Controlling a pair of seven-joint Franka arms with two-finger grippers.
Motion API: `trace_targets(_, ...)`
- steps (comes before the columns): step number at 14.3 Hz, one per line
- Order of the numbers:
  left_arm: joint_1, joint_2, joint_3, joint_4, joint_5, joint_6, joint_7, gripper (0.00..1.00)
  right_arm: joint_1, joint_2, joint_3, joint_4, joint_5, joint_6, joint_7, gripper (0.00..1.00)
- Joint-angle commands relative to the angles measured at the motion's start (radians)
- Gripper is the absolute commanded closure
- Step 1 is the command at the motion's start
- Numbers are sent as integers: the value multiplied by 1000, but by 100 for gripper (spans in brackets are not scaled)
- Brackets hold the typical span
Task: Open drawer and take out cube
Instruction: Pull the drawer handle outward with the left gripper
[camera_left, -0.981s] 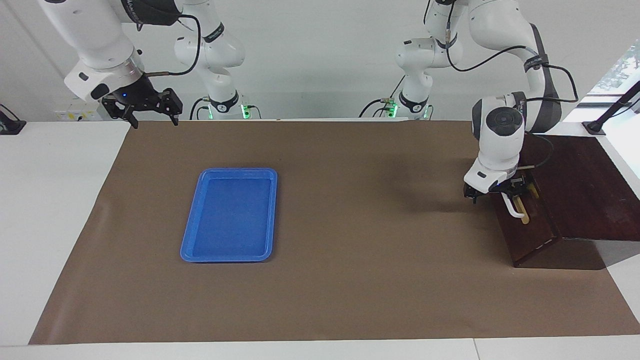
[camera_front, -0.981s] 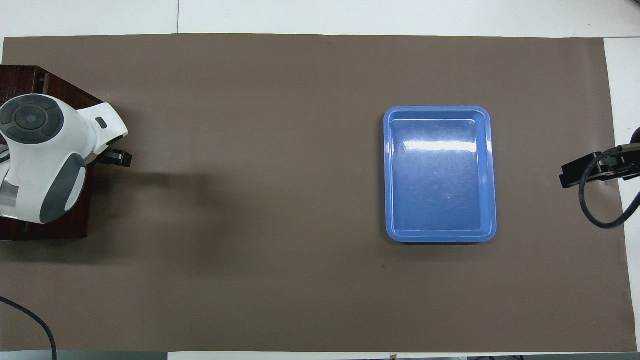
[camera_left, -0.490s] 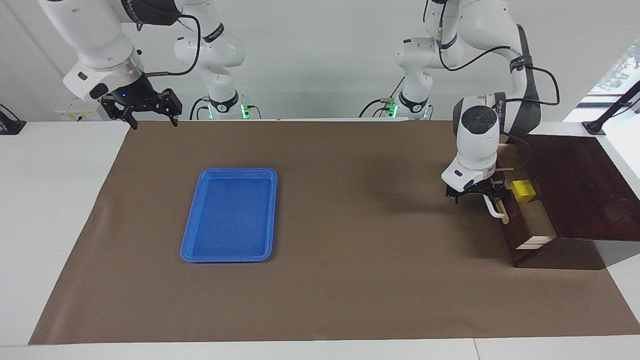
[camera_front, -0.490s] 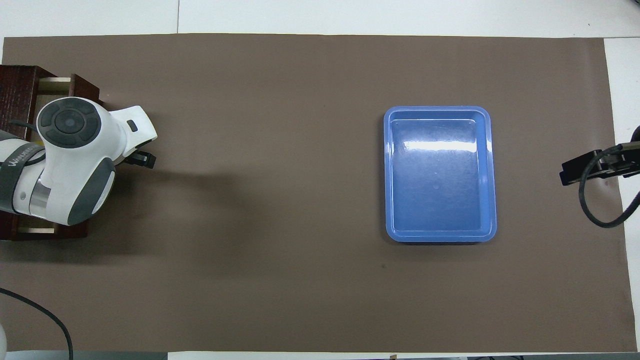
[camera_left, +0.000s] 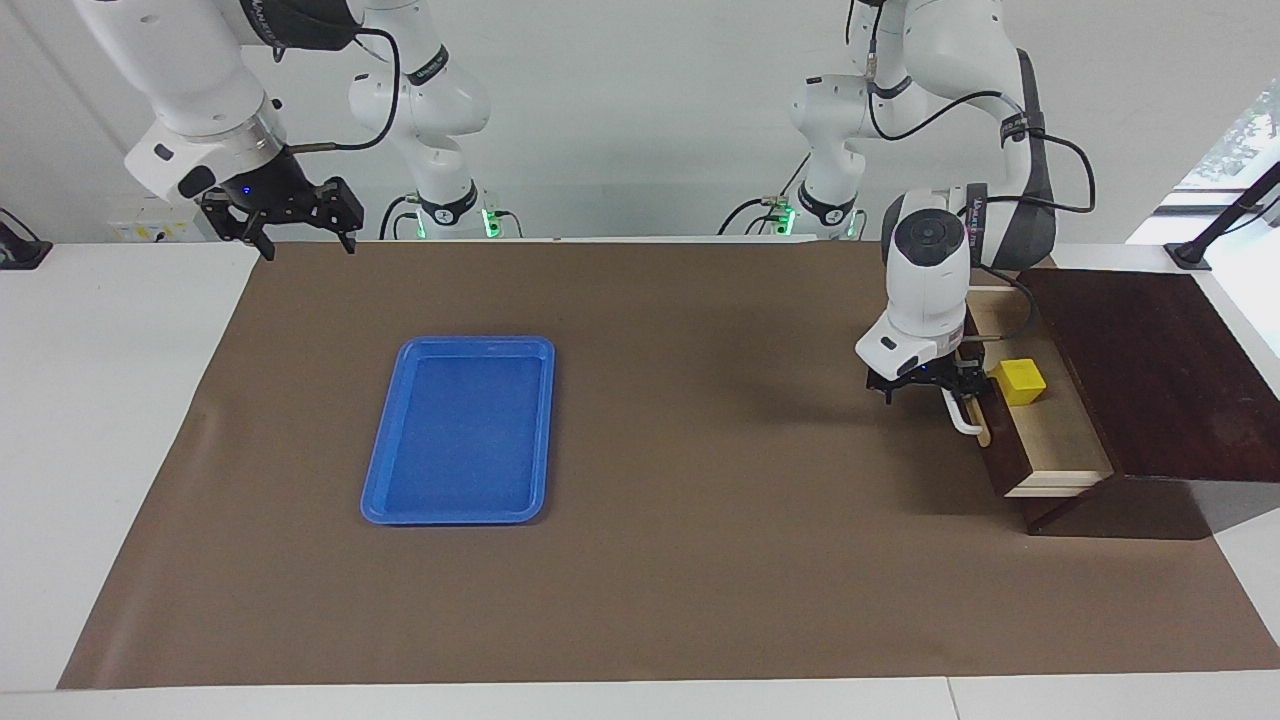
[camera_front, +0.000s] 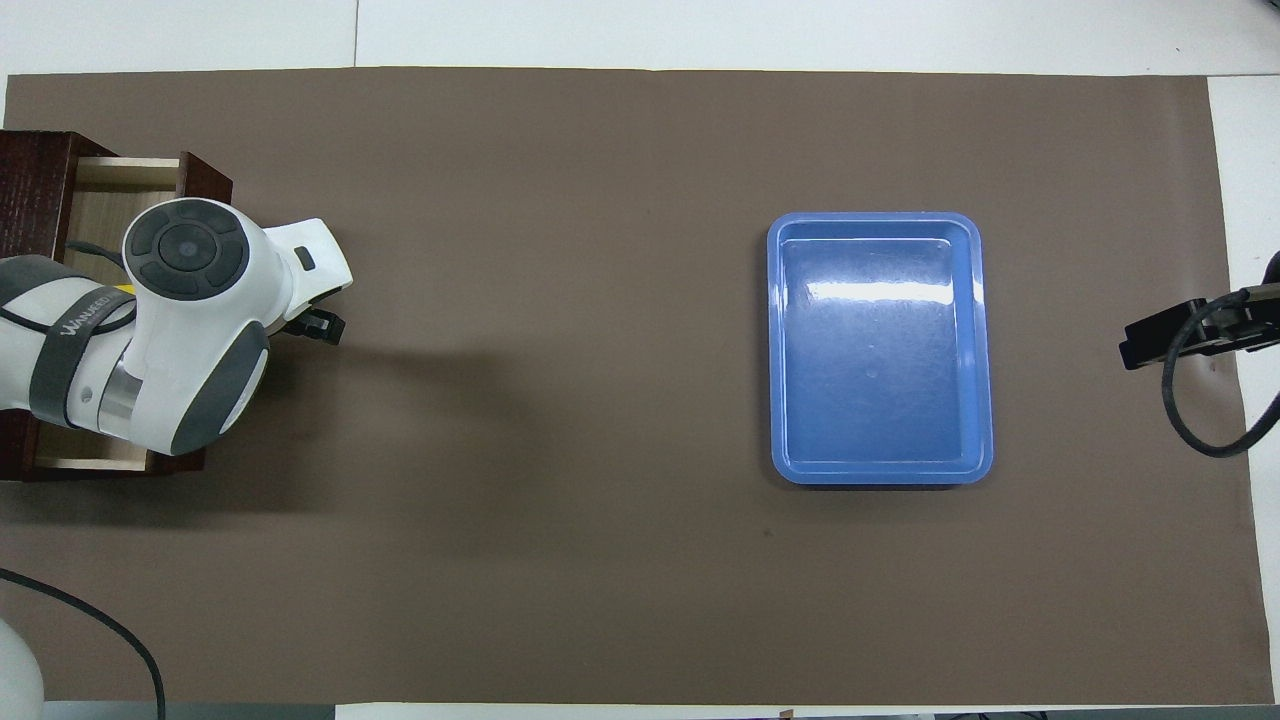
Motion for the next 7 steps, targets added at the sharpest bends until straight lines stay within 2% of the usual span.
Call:
trace_targets(1, -46, 0, 7, 17, -41, -29, -7, 0, -16, -12, 8, 0, 14, 16, -41, 0)
trace_targets(7, -67, 2, 7, 21, -43, -43, -8, 0, -10, -12, 9, 1, 16, 33, -25, 0)
